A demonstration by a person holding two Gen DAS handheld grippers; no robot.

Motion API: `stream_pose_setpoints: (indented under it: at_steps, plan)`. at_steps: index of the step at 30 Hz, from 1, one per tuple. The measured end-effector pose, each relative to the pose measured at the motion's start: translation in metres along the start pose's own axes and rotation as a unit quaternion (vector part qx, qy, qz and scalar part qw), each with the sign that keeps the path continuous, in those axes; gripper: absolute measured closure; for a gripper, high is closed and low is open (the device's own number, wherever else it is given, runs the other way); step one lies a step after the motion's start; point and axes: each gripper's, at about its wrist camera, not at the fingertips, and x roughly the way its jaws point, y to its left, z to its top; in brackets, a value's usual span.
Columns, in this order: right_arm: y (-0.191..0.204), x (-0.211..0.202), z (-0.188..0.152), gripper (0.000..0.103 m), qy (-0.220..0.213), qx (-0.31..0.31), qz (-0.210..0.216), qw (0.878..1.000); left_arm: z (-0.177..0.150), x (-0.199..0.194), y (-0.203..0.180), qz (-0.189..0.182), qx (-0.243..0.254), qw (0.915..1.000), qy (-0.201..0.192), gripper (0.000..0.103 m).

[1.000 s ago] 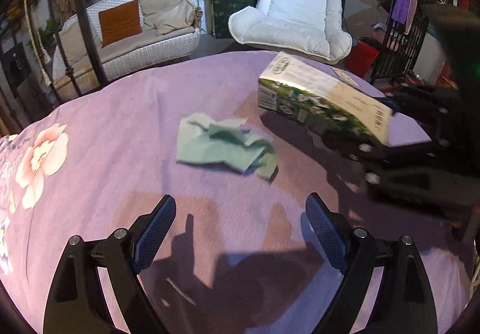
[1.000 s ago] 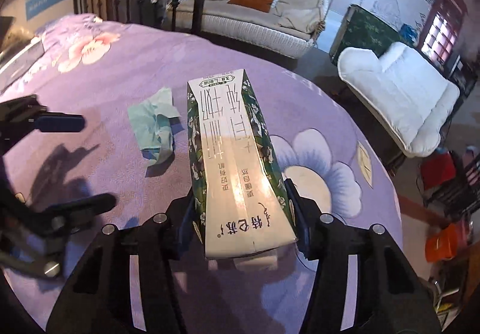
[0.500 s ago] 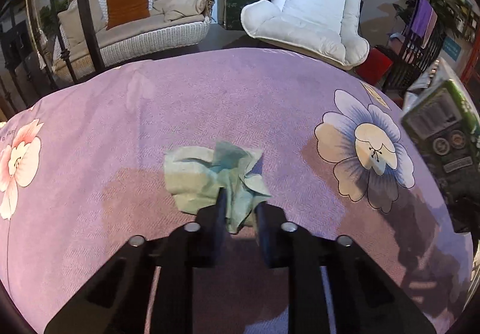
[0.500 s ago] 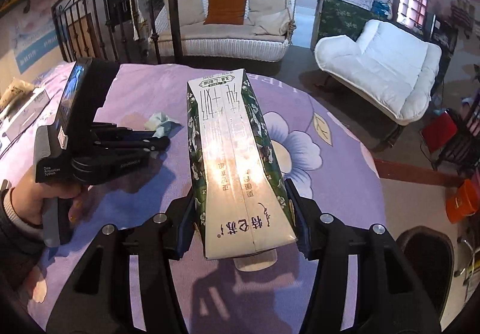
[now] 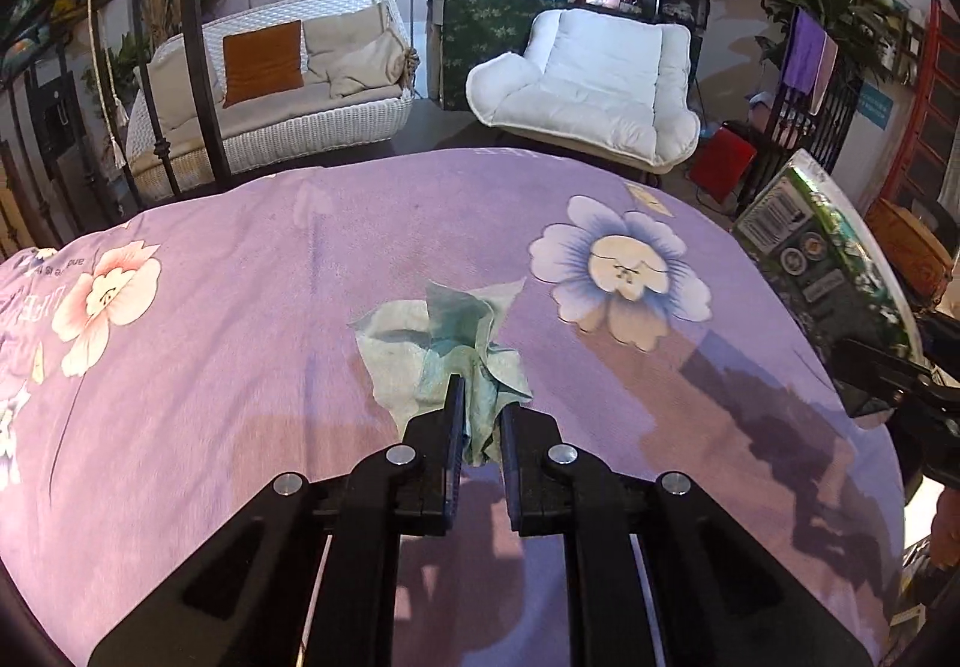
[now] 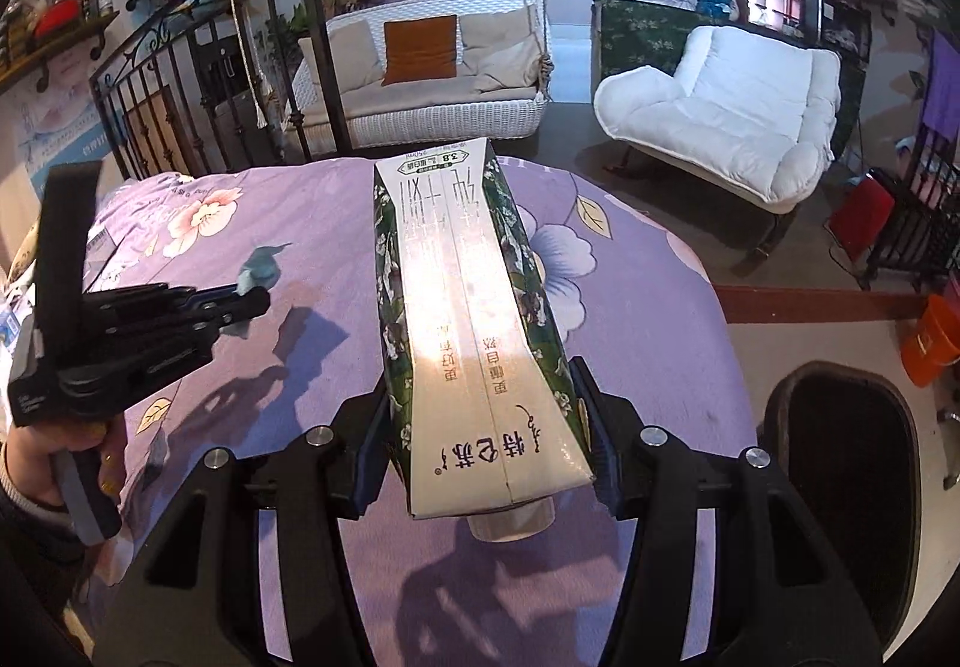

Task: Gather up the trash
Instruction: 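Carry the tissue box over the bin with the right tool and release it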

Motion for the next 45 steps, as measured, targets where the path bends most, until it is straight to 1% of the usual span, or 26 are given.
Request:
stream_pose_setpoints:
  at_steps: [7,12,15,21,28,32,36,41,45]
  plan:
    - [-0.013,-0.035,-0.029,0.049,-0.015,0.024,-0.013,1.000,-0.019,-0.034,-0.033,-0.019,0.018,0.9995,-0.016,0.091]
    - [-0.042,-0.064,-0.053,0.049,-0.029,0.059,-0.033,0.997,-0.031,-0.043,-0.062,-0.039,0.032,0.9985,-0.022,0.091]
    - [-0.061,-0.077,-0.067,0.049,-0.033,0.084,-0.044,0.995,-0.033,-0.044,-0.081,-0.059,0.042,0.9971,-0.022,0.091]
    - [-0.104,-0.099,-0.092,0.048,-0.038,0.126,-0.080,0.988,-0.035,-0.041,-0.116,-0.090,0.061,0.9938,-0.022,0.091]
    - [-0.152,-0.116,-0.116,0.048,-0.035,0.165,-0.132,0.977,-0.033,-0.038,-0.155,-0.123,0.086,0.9884,-0.023,0.091]
    - [-0.179,-0.114,-0.126,0.048,-0.025,0.185,-0.158,0.970,-0.032,-0.037,-0.175,-0.139,0.105,0.9844,-0.024,0.091]
    - [-0.202,-0.099,-0.134,0.048,-0.007,0.205,-0.176,0.963,-0.033,-0.037,-0.191,-0.154,0.120,0.9804,-0.023,0.091]
    - [-0.222,-0.064,-0.139,0.048,0.025,0.223,-0.182,0.957,-0.033,-0.033,-0.205,-0.170,0.133,0.9761,-0.019,0.091]
    - [-0.239,-0.034,-0.142,0.047,0.052,0.241,-0.181,0.952,-0.034,-0.033,-0.219,-0.177,0.141,0.9739,-0.019,0.091]
